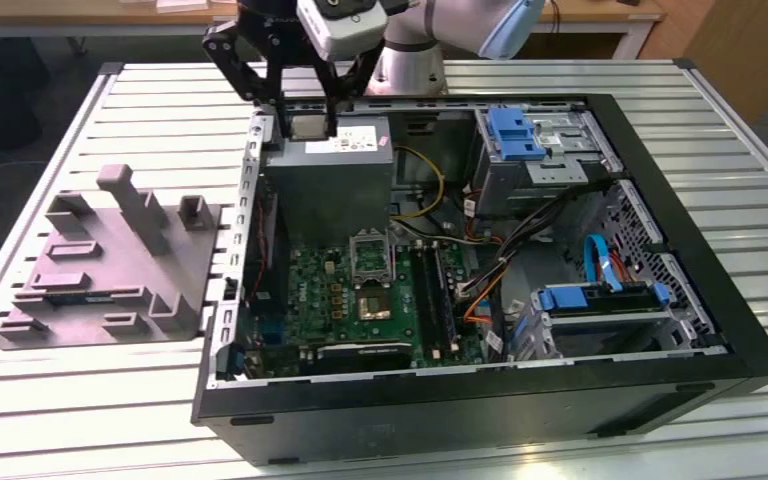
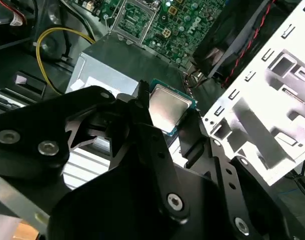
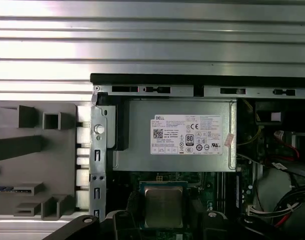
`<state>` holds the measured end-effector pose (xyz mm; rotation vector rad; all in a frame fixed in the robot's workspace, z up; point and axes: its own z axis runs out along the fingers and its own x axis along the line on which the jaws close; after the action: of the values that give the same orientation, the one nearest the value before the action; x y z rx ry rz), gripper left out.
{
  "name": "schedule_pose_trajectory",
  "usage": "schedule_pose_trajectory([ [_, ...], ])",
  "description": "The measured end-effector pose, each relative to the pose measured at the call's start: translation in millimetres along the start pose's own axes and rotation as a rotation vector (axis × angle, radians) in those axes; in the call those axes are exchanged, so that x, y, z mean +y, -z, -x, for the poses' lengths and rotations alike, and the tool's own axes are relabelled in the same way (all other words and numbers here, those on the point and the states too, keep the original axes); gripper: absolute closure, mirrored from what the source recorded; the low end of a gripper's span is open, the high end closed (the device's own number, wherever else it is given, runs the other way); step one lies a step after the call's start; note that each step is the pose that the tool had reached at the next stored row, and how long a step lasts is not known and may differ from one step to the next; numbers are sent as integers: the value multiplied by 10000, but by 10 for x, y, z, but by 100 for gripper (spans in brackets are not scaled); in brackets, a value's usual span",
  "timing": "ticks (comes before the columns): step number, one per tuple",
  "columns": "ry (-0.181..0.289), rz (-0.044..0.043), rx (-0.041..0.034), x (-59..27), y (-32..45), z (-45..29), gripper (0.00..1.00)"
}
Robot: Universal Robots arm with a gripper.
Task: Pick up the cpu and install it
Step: 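Pick up the cpu and move it towards the insertion slot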
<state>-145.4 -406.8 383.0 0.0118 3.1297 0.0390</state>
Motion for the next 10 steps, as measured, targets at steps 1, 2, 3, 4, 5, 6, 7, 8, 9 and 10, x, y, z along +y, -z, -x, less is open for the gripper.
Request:
schedule_pose_trajectory([
  [1, 0, -1, 1, 0, 0, 31, 53],
  [2, 0, 0, 1, 0, 0, 53, 53],
  [3, 0, 0, 0, 0, -1, 62, 53],
  [4, -1, 0, 0, 1, -1, 71, 53],
  [5, -1, -1, 1, 1, 0, 81, 53],
  [6, 0, 0, 1, 1, -1, 90, 53],
  [7, -1, -1, 1, 1, -1, 99, 53],
  [8, -1, 0, 1, 1, -1, 108, 53],
  [9, -1, 0, 0, 1, -1, 118, 53],
  [10, -1, 0, 1, 1, -1, 127, 53],
])
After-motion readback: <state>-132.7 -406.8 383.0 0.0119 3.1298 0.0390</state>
